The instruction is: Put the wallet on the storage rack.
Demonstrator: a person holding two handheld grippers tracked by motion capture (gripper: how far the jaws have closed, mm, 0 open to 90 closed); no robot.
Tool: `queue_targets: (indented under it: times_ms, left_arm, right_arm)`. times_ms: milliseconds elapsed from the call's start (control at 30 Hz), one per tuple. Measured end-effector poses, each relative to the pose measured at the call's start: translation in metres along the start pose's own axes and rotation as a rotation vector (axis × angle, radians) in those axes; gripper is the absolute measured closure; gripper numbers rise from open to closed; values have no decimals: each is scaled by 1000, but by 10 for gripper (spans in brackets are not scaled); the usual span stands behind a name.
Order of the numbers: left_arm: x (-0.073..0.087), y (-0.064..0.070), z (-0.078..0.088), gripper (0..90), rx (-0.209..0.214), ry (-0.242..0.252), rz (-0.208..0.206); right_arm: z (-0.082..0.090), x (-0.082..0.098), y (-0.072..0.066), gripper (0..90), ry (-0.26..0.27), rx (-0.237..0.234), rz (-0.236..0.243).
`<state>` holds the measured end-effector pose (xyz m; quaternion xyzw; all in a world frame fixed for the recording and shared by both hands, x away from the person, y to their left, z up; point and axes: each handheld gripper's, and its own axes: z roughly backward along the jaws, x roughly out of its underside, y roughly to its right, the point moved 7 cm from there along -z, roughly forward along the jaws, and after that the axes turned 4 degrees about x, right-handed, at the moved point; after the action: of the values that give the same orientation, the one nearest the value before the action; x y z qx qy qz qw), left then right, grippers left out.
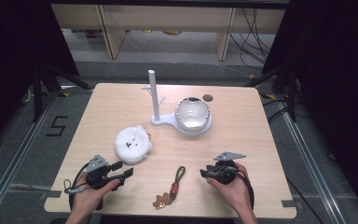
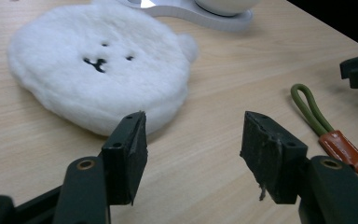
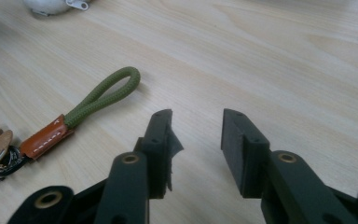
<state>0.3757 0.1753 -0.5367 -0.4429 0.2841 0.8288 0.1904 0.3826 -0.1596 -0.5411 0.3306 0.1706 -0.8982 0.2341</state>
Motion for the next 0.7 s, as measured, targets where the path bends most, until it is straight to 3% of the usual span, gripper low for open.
queue_targets:
  times_ms: [33, 67, 133, 200, 267, 300, 400, 433, 467, 533, 600, 700]
  left_arm:
    - [0, 0, 0, 397, 0, 0, 0]
    - [-6, -6, 0, 396, -12, 7, 5]
    - [-9, -9, 0, 393, -26, -1, 4]
    - [-20, -18, -3, 390, -38, 3, -3]
    - [-35, -30, -8, 379, -64, -17, -10]
    - [-42, -34, -10, 378, -68, -9, -7]
    - [-53, -45, -16, 374, -74, -20, -6]
    - [-58, -52, -19, 374, -83, -33, 5]
    - [-64, -67, -24, 359, -99, -84, 14]
    - [-66, -73, -27, 360, -101, -92, 25]
    - [-69, -83, -34, 356, -101, -141, 28]
    - [-71, -93, -45, 353, -108, -159, 50]
  right_arm:
    - [2, 0, 1, 615, -11, 13, -14]
    - [2, -1, 3, 609, 4, 17, 3]
    - [4, -2, 2, 605, -8, 4, -15]
    - [7, -4, 7, 596, -4, 15, 6]
    - [10, -6, 9, 588, -13, 5, -20]
    - [12, -7, 12, 588, -2, 28, -12]
    - [15, -9, 13, 590, 0, 25, -18]
    - [15, -9, 13, 590, 0, 25, -18]
    - [17, -8, 14, 590, -10, 43, -27]
    - [16, -8, 14, 589, 5, 41, -15]
    - [20, -5, 11, 589, -22, 40, -28]
    - [19, -5, 12, 588, -13, 39, -36]
